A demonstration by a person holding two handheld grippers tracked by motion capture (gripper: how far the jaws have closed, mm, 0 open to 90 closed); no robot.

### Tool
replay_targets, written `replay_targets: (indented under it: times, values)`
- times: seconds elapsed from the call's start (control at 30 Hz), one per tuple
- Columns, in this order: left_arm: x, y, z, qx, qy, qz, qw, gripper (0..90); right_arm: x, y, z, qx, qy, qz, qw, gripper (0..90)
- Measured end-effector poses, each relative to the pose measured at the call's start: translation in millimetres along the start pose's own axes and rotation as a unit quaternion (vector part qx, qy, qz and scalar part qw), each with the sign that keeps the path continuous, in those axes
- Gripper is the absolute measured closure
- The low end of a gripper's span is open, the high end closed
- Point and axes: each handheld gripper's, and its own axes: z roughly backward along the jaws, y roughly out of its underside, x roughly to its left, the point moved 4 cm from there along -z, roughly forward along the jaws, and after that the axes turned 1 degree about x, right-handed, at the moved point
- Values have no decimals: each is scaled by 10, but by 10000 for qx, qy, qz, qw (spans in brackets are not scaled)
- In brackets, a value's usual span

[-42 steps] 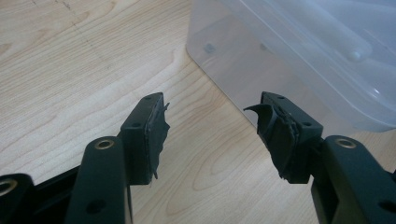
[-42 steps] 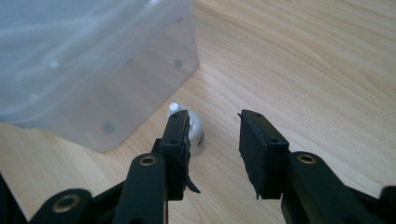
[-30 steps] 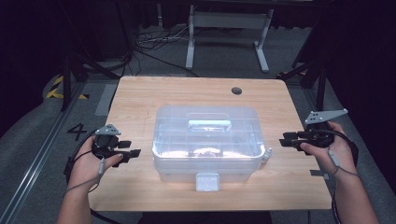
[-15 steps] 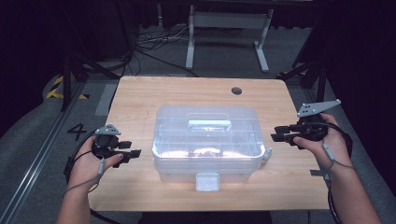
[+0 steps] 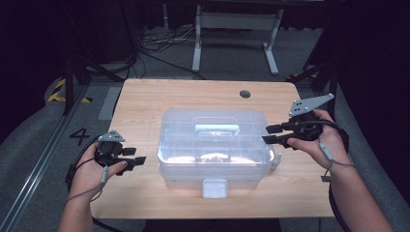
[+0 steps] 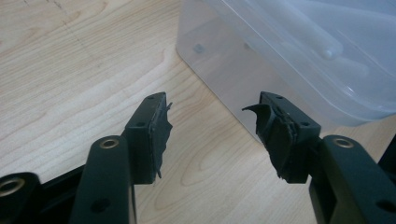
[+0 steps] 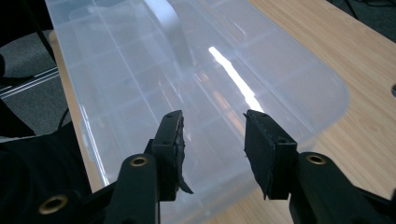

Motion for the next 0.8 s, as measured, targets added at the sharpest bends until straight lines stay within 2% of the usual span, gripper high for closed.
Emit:
replay_targets:
  times: [0.27, 0.47, 0.53, 0.8]
  values:
    - [7, -20, 18, -50, -32, -56, 10000, 443, 109, -261, -183, 90, -59, 389, 9992, 528]
    - [6, -23, 22, -67, -29, -85, 9999, 441, 158, -363, -275, 145, -53, 586, 9982, 496]
    - [3, -27, 27, -99, 3, -72, 9999, 447, 185, -417, -350, 195, -61, 733, 9971, 480]
    - [-2, -37, 36, -131, 29, -108, 9999, 446, 230, -505, -556, 334, -153, 910, 9952, 451]
